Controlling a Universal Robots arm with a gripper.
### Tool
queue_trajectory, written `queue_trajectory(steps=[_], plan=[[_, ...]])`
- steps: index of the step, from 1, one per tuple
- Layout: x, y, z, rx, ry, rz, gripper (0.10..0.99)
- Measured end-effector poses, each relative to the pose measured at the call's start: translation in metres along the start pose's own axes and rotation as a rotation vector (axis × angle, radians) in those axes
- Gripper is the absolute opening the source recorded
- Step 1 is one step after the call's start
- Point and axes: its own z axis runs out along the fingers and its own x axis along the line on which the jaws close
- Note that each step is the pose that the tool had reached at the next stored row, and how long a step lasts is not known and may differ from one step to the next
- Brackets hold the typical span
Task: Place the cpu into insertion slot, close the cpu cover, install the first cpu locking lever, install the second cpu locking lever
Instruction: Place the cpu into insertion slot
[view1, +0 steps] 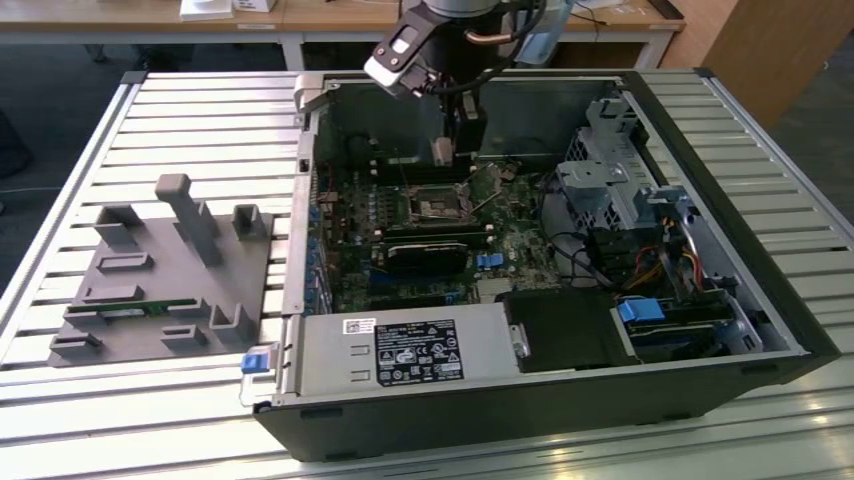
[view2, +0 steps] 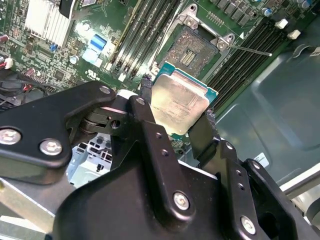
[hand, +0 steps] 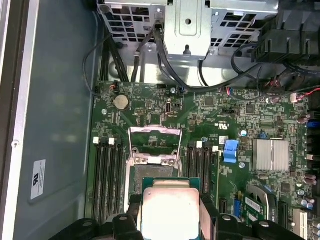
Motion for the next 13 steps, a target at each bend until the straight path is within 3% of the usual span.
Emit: queue_trajectory(steps=[6,13], plan=[[0.0001,-0.0004,0.0041,0.0,-0.0001,0.0,0.541],[0.0038,-0.0013,0.0159,0.0,-0.0001,0.0,0.541]])
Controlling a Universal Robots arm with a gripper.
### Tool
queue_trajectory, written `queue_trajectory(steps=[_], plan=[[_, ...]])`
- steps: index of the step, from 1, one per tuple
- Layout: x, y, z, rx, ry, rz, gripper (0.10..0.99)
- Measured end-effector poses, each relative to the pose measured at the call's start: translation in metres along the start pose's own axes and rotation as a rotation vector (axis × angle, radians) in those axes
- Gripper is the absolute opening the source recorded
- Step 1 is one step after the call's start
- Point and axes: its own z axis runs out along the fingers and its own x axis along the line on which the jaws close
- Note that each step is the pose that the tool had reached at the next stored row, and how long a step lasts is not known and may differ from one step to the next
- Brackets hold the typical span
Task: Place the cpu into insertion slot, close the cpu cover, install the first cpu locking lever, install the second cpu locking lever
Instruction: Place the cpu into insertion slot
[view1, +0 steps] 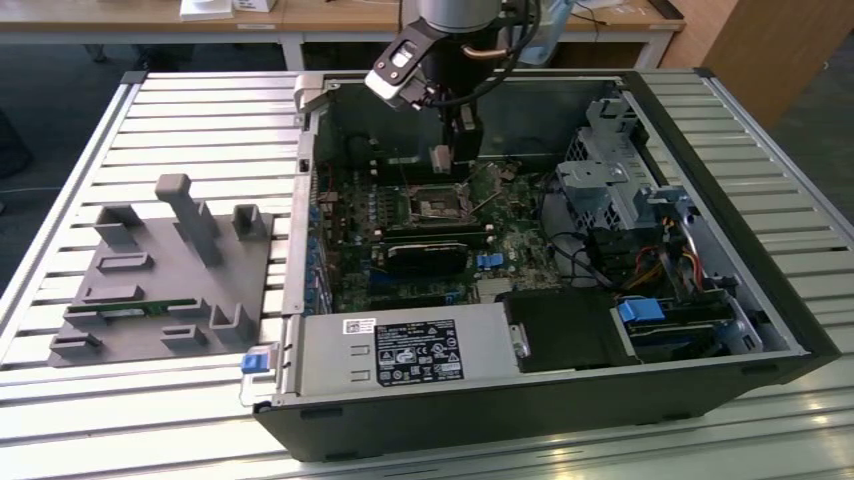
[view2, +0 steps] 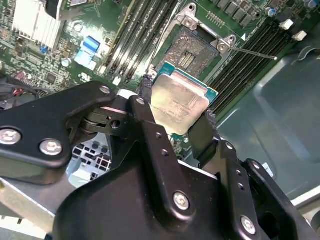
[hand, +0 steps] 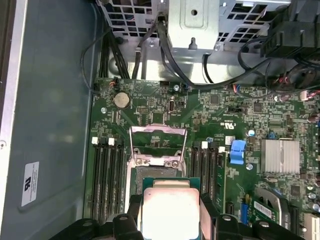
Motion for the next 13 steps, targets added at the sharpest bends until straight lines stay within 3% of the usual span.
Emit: queue_trajectory(steps=[13], plan=[[0.0005,-0.0006,0.007,0.0,0.0,0.0,0.541]])
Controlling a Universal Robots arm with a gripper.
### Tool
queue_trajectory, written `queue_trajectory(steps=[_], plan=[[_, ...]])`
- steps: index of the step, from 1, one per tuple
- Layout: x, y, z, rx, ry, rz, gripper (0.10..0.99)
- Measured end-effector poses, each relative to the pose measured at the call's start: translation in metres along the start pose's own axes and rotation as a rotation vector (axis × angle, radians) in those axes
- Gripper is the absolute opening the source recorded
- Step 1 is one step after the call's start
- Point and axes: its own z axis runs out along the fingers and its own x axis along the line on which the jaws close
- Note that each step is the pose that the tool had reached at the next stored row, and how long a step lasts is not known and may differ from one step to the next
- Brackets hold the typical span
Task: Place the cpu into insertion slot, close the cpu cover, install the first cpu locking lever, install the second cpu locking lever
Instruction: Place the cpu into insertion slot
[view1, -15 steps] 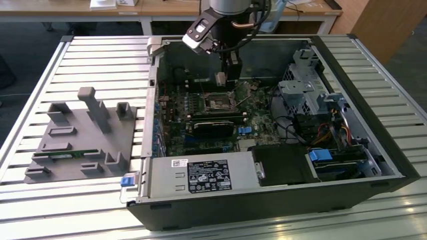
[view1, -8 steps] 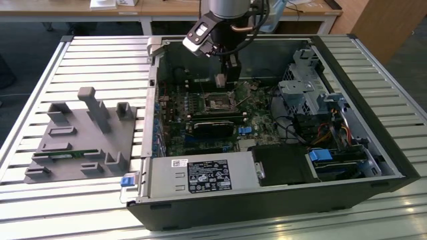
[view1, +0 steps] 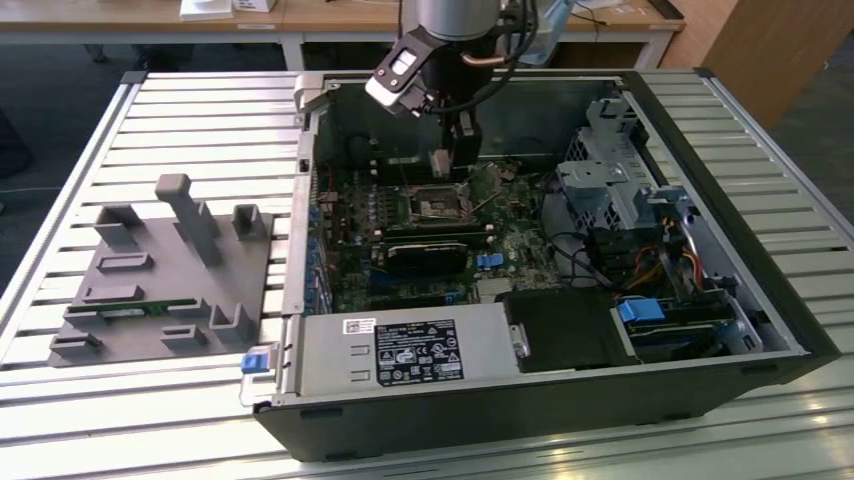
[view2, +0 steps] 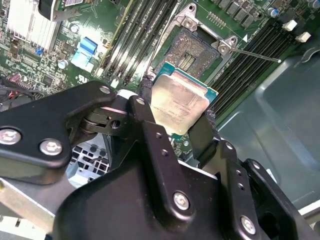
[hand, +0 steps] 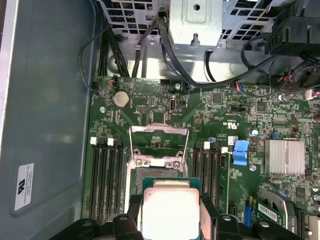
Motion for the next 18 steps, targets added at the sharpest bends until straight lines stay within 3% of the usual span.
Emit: queue_trajectory(steps=[18], plan=[[0.0,-0.0004,0.0054,0.0,0.0,0.0,0.541]])
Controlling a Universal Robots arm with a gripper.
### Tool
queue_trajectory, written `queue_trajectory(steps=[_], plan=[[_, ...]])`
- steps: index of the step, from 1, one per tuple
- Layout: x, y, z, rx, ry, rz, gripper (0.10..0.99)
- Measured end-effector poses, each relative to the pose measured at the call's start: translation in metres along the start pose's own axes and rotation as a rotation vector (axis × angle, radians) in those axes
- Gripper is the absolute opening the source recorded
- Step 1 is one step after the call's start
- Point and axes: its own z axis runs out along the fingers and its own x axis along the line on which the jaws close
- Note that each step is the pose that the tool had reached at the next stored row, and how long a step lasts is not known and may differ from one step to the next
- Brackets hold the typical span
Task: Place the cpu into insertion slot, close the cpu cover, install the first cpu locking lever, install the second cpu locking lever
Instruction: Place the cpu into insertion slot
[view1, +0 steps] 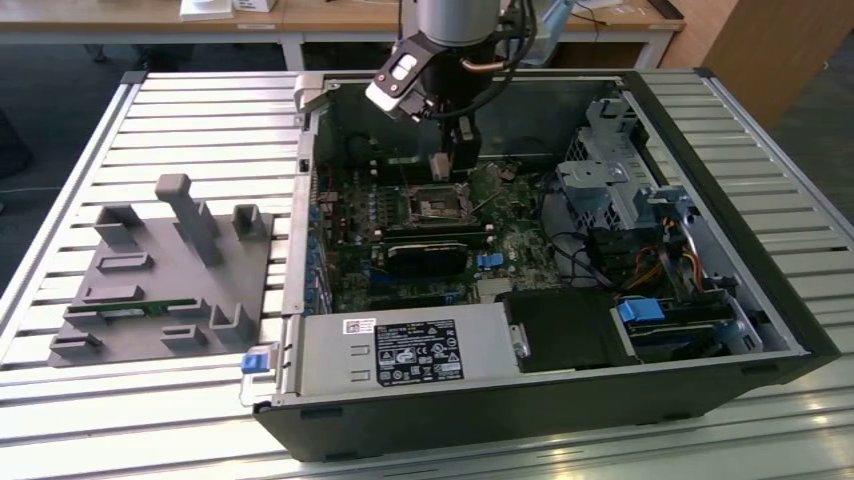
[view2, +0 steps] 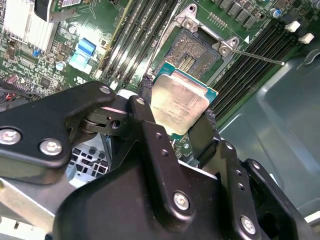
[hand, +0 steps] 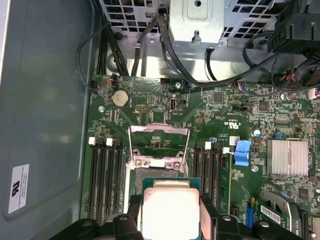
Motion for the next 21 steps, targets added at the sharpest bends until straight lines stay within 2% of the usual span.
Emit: queue_trajectory(steps=[21], plan=[[0.0,-0.0005,0.0057,0.0,0.0,0.0,0.541]])
